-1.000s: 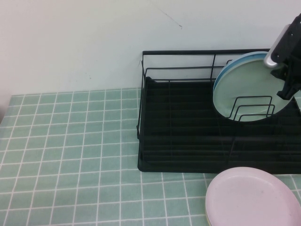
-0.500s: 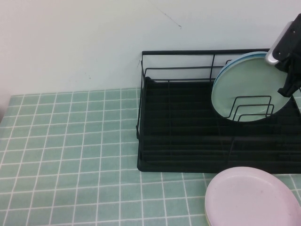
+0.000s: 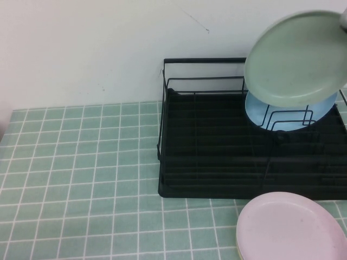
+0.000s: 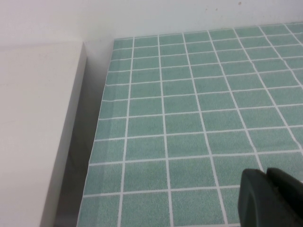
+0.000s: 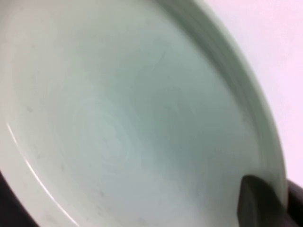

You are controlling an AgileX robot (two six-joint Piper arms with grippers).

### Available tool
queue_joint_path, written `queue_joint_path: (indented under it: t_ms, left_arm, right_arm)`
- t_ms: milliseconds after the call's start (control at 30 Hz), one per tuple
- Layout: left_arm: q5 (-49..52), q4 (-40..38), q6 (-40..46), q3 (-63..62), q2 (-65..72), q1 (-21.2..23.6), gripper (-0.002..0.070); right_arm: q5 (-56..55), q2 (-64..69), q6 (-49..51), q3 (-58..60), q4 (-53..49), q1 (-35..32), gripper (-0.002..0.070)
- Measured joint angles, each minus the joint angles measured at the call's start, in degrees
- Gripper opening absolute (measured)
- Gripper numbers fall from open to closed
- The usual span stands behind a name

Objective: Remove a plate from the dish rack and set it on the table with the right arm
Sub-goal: Place the plate from the table

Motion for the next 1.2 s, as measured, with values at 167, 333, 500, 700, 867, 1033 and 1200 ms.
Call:
queue_joint_path:
  t_ms: [167, 333, 500, 700, 867, 1033, 1200]
  left_arm:
    - [0.0, 0.0, 0.0, 0.0, 0.0, 0.0, -0.0004]
    - [0.0, 0.0, 0.0, 0.0, 0.0, 0.0, -0.0004]
    - [0.0, 0.0, 0.0, 0.0, 0.0, 0.0, -0.0004]
    - [0.0, 0.0, 0.0, 0.0, 0.0, 0.0, -0.0004]
    - [0.0, 0.0, 0.0, 0.0, 0.0, 0.0, -0.0004]
    - [0.0, 0.0, 0.0, 0.0, 0.0, 0.0, -0.0004]
    - [0.0, 0.0, 0.1, 0.0, 0.0, 0.0, -0.0004]
  right_arm:
    - [11.7, -9.0, 12.9, 0.0, -4.1, 0.0, 0.002]
    - [29.5, -15.0, 40.2, 0.0, -15.3, 0.0, 0.002]
    - [43.6, -15.7, 55.6, 2.5, -19.5, 0.0, 0.002]
    - [41.9, -15.5, 59.1, 13.5, -16.9, 0.0, 0.002]
    - [34.8, -13.5, 59.3, 21.9, -14.7, 0.0, 0.0019]
    - [30.7, -10.2, 59.3, 25.6, -14.2, 0.0, 0.0019]
    - [29.0, -5.8, 57.7, 26.0, -12.2, 0.0, 0.0019]
